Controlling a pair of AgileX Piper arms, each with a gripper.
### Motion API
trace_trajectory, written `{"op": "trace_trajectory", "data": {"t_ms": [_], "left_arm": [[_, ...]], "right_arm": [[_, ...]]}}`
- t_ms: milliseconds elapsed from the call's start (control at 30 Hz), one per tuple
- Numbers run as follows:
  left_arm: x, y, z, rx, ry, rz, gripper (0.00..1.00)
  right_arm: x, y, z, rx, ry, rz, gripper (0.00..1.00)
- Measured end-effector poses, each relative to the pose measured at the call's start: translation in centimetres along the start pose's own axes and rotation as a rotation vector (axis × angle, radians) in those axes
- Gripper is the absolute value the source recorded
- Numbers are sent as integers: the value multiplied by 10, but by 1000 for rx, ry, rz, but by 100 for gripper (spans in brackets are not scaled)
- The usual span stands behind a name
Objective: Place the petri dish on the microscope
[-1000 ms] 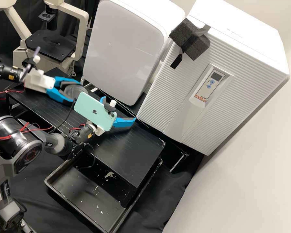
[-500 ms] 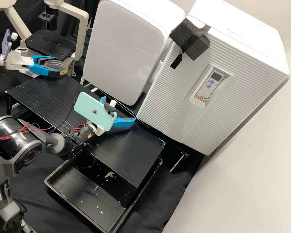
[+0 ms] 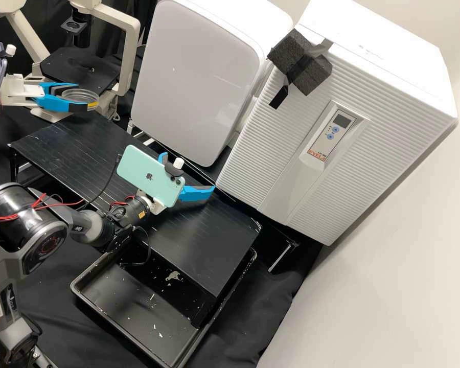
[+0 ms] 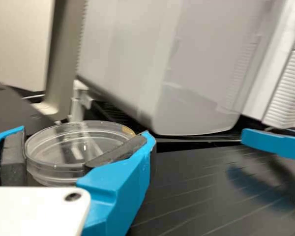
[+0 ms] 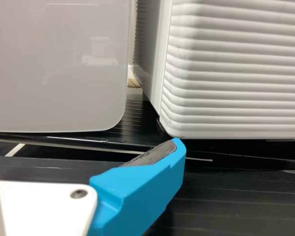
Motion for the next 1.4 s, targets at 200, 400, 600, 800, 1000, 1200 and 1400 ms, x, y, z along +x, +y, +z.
{"op": "trace_trajectory", "data": {"t_ms": [200, 400, 600, 800, 1000, 1200, 1400], "left_arm": [[11, 11, 30, 47, -94, 19, 0], [11, 18, 37, 71, -118, 32, 0], [5, 23, 19, 134, -37, 28, 0], [2, 26, -6, 150, 72, 35, 0], [3, 31, -28, 108, 200, 50, 0], [5, 36, -41, 127, 257, 68, 0], [10, 42, -52, 182, 328, 82, 0]], "right_arm": [[0, 0, 0, 0, 0, 0, 100], [0, 0, 0, 0, 0, 0, 100], [0, 0, 0, 0, 0, 0, 100], [0, 0, 0, 0, 0, 0, 100], [0, 0, 0, 0, 0, 0, 100], [0, 0, 0, 0, 0, 0, 100], [0, 0, 0, 0, 0, 0, 100]]}}
